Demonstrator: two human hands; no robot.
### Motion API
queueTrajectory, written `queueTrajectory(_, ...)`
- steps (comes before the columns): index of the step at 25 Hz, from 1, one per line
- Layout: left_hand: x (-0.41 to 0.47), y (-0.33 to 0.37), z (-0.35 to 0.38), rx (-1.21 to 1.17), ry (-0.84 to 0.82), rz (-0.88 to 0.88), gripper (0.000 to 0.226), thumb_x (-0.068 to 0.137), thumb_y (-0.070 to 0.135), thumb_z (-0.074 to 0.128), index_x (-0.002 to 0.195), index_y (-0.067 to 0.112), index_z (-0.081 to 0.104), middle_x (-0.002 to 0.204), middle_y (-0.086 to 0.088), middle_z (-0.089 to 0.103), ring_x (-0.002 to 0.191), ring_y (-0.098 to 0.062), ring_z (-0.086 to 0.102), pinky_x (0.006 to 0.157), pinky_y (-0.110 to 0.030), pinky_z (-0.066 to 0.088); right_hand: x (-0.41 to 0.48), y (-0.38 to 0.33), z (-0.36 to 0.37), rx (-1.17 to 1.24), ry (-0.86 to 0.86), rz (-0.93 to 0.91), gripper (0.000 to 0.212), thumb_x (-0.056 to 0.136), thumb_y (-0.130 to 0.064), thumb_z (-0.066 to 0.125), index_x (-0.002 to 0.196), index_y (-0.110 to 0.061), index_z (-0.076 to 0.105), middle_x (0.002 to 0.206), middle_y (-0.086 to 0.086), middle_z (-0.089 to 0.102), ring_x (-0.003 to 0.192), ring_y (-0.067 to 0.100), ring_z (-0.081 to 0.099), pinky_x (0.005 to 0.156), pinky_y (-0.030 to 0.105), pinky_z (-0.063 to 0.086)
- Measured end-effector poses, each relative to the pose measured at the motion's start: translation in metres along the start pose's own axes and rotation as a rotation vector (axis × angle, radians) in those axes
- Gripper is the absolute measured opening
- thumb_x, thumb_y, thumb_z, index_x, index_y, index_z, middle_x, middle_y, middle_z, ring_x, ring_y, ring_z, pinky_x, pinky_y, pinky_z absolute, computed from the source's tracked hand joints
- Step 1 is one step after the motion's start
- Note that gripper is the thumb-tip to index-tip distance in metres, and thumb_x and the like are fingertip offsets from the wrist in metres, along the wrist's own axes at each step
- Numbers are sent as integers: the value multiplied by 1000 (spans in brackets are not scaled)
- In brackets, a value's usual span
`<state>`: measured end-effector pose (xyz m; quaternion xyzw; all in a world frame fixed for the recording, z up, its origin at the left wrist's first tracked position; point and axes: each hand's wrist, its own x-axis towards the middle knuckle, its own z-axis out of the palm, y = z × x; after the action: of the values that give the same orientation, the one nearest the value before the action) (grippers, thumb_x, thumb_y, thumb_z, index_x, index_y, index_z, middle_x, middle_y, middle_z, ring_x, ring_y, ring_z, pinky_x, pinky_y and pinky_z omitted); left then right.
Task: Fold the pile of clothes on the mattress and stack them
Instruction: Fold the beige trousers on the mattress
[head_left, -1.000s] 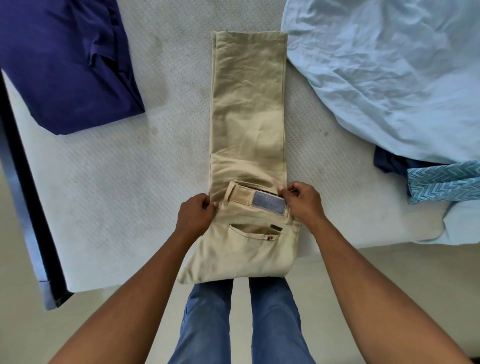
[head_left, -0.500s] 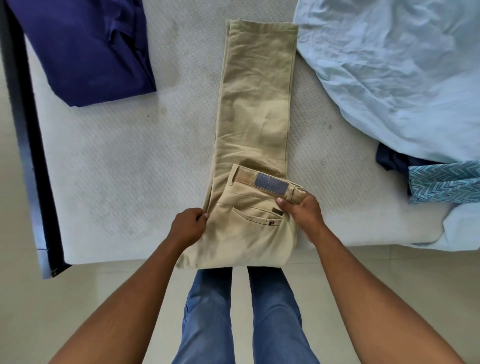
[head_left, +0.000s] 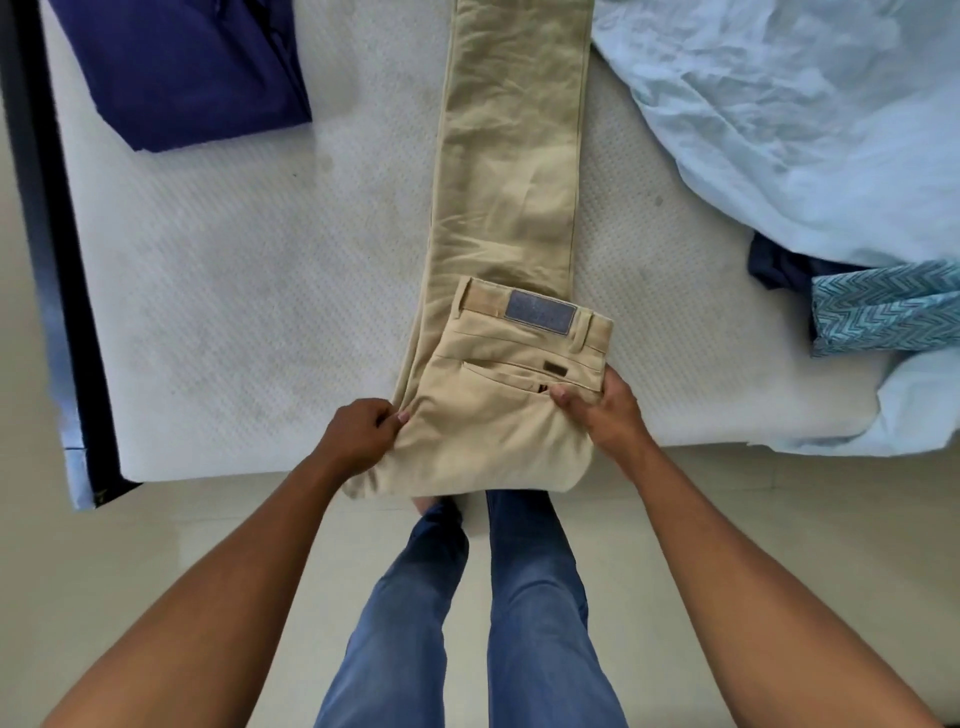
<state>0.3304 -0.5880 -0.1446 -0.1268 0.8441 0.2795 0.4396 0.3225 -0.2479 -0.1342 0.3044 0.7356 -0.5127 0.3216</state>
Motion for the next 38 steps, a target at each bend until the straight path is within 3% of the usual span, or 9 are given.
queueTrajectory(4,-15,1,13,99,49,-109,30,104,37,54,88,15,65,80,-1,65,79,-23,62,64,-34,46,-11,12,3,-131,100,59,40,89,-45,78,123,-27,66,114,-8,72,109,17,67,95,39,55)
queueTrajectory(7,-19,20,17,213,331,-13,23,101,31,52,104,15,68,93,-2,67,87,-24,64,74,-39,54,-8,6,7,-88,176,27,36,89,-39,79,118,-23,67,108,-9,72,102,13,67,89,33,54)
queueTrajectory(11,4,70,13,-22,328,213,58,93,59,64,134,19,56,120,2,61,110,-17,58,89,-38,51,1,-7,6,-72,296,-35,27,95,-36,72,114,-18,66,103,-7,68,98,14,65,71,19,43)
queueTrajectory(15,20,90,-4,-16,253,122,36,90,45,72,112,17,65,104,-1,66,100,-24,64,78,-36,48,-4,-14,9,-99,383,-94,15,96,-30,71,104,-18,66,107,2,70,99,20,65,73,25,43)
queueTrajectory(20,-1,68,-13,-280,456,116,30,89,41,75,106,19,65,99,5,69,90,-14,66,76,-29,50,-9,-42,23,-45,364,-258,10,99,-30,67,103,-23,64,95,-11,68,87,3,62,70,11,44)
queueTrajectory(24,24,56,-4,-123,268,-55,66,88,59,71,135,14,54,128,-8,62,114,-28,62,84,-37,47,35,-47,29,-65,370,-5,44,94,-45,66,126,-17,60,123,2,66,111,20,64,94,34,51)
queueTrajectory(28,-9,24,28,-93,182,-52,74,85,59,75,136,10,51,127,-7,60,114,-30,61,85,-40,50,-4,1,26,-52,147,103,66,84,-59,77,131,-19,54,123,-4,63,109,17,62,92,34,52)
queueTrajectory(32,-34,-8,31,-196,9,-148,52,90,47,75,128,17,55,120,-4,64,111,-27,61,93,-48,55,-32,58,22,-127,-125,202,51,76,-43,86,120,-24,68,113,-8,73,107,17,68,96,40,57)
queueTrajectory(38,-80,10,-22,-363,-7,-84,47,88,39,77,129,28,56,114,-3,66,101,-23,65,74,-40,56,-75,27,7,69,20,152,39,87,-28,77,121,-17,60,114,5,69,100,23,69,67,38,61)
